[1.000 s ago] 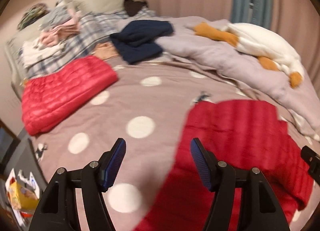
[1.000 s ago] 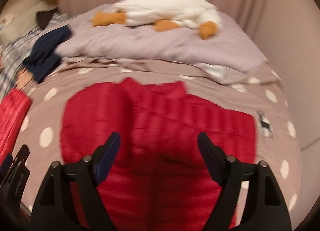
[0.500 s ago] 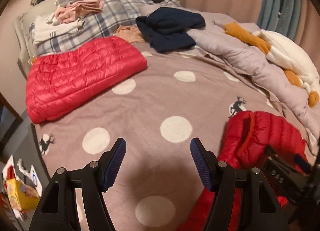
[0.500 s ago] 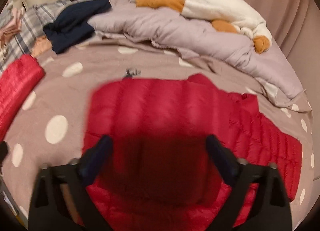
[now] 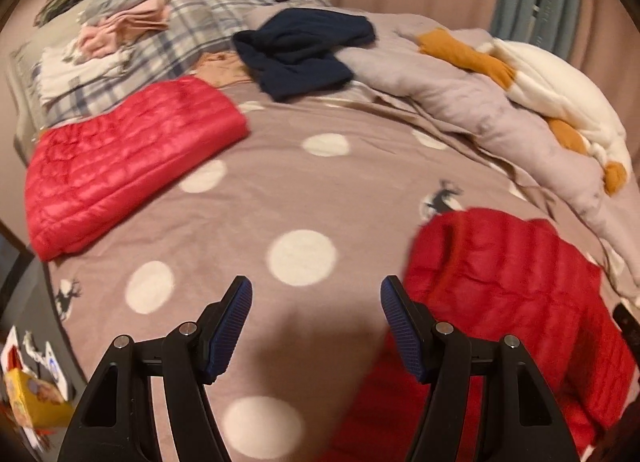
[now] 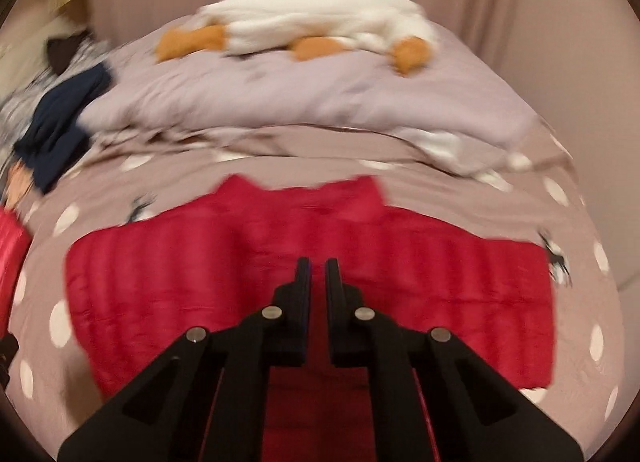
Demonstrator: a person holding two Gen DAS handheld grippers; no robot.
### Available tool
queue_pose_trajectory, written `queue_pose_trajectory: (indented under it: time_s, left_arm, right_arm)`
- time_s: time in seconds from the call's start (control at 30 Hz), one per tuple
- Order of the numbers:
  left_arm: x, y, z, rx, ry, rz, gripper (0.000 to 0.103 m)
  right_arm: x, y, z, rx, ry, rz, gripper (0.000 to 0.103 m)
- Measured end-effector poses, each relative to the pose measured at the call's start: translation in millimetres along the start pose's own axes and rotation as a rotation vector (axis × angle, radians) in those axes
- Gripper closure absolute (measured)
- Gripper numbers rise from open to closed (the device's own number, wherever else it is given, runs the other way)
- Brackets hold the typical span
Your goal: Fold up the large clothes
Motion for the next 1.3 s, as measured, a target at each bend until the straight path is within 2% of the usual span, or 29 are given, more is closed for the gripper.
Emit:
queue_pose_trajectory:
  time_s: [0.07, 0.17, 0.2, 0.23, 0.27, 0.3, 0.33, 0.43, 0.5, 0.6, 0.67, 0.73, 0.77, 0.8, 0.87, 0.9, 0.93, 1.07, 1.17, 1.3]
  left_arm:
    - [3.4, -3.0, 14.9, 0.020, 0.029, 0.004, 0.037]
    - [10.1, -5.7, 31.3, 0.019, 0.073, 0.012, 0.037]
    - [12.1, -6.1, 34.2, 0.021, 0.072, 0.010, 0.037]
    - [13.1, -6.3, 35.6, 0.022, 0.070, 0.007, 0.037]
    - [13.7, -7.0, 35.3, 0.017, 0.071, 0.008, 0.037]
    - [13.2, -7.7, 33.8, 0.008, 0.069, 0.012, 0.037]
    - [11.2, -8.6, 29.3, -0.008, 0.061, 0.021, 0.037]
    - [4.9, -8.8, 9.9, -0.034, 0.024, 0.030, 0.037]
    - [0.4, -6.3, -6.3, -0.058, 0.004, 0.031, 0.037]
    - [-7.1, 3.6, -39.8, -0.103, -0.028, 0.028, 0.037]
    - [-9.0, 9.9, -56.7, -0.118, -0.044, 0.020, 0.037]
    - [-10.5, 17.4, -76.5, -0.130, -0.066, 0.014, 0.037]
    - [-10.4, 19.8, -82.3, -0.133, -0.071, 0.011, 0.037]
    - [-10.4, 22.5, -87.9, -0.134, -0.074, 0.008, 0.037]
    - [-9.3, 26.2, -97.3, -0.139, -0.079, 0.005, 0.037]
    - [-8.7, 28.5, -101.1, -0.140, -0.084, 0.000, 0.037]
    - [-8.2, 30.0, -102.5, -0.138, -0.089, -0.005, 0.037]
    - [-7.8, 26.1, -97.5, -0.101, -0.107, -0.006, 0.037]
    - [-8.1, 20.3, -70.7, -0.062, -0.089, 0.005, 0.037]
    - [-2.7, 14.8, -25.6, -0.012, -0.035, -0.012, 0.037]
  right_arm:
    - [6.1, -0.4, 34.4, 0.036, 0.059, -0.018, 0.090]
    - [16.8, 5.2, 49.5, -0.032, 0.094, -0.065, 0.085]
    - [18.5, 4.6, 44.0, -0.054, 0.080, -0.064, 0.071]
    - [19.5, 2.4, 35.0, -0.077, 0.054, -0.055, 0.050]
    - [19.2, -0.9, 24.2, -0.098, 0.029, -0.041, 0.038]
    - [18.6, -5.4, 9.3, -0.120, 0.009, -0.027, 0.020]
    - [17.5, -8.7, -3.5, -0.146, -0.007, -0.015, 0.017]
    - [13.8, -16.1, -57.3, -0.257, -0.090, 0.002, 0.016]
    - [13.9, -13.9, -87.8, -0.292, -0.140, -0.012, 0.014]
    - [18.9, -7.9, -139.1, -0.387, -0.177, -0.034, 0.005]
    - [33.2, 4.5, -175.3, -0.435, -0.192, -0.085, 0.001]
    - [50.5, 22.9, -194.3, -0.414, -0.249, -0.140, 0.002]
    - [56.4, 34.4, -198.9, -0.369, -0.282, -0.162, 0.004]
    - [64.7, 53.0, -197.2, -0.285, -0.296, -0.187, 0.012]
    - [65.2, 62.0, -190.3, -0.275, -0.231, -0.186, 0.033]
    - [61.5, 61.9, -185.2, -0.279, -0.200, -0.181, 0.060]
    - [53.9, 57.8, -176.9, -0.278, -0.161, -0.164, 0.084]
    - [22.2, 29.6, -141.3, -0.287, -0.072, -0.091, 0.085]
    - [7.1, 8.5, -109.3, -0.276, -0.016, -0.039, 0.085]
    - [-1.1, -13.8, -38.3, -0.186, 0.054, 0.019, 0.073]
Point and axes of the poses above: each gripper's, at about its wrist camera, not at the fingertips, and y roughly the way its jaws point, z to its right, x to its underside, the point moved 9 cm from there along y, roughly the way its jaws point, and after that the axes turned 6 degrees about -x, right-handed, at the moved point
